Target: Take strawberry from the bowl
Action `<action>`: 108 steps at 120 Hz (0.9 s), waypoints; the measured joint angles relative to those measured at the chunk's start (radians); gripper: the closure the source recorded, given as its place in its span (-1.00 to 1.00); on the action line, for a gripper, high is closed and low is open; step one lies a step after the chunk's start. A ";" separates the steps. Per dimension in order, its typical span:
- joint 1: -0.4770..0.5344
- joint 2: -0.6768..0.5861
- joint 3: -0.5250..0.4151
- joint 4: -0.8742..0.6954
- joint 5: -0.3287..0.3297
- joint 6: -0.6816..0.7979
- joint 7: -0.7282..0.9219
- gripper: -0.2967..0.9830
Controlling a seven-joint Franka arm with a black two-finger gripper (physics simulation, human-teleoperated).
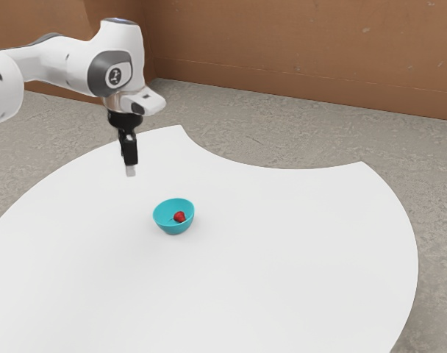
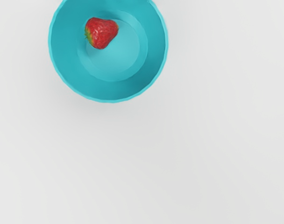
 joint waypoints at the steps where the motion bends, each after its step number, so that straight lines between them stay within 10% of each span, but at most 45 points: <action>1: 0.000 0.000 -0.001 -0.005 0.000 0.007 0.013 -0.54; 58: 0.005 0.179 -0.028 -0.038 0.014 0.350 0.538 -0.53; 108: 0.012 0.284 -0.047 -0.015 0.000 0.427 0.769 0.02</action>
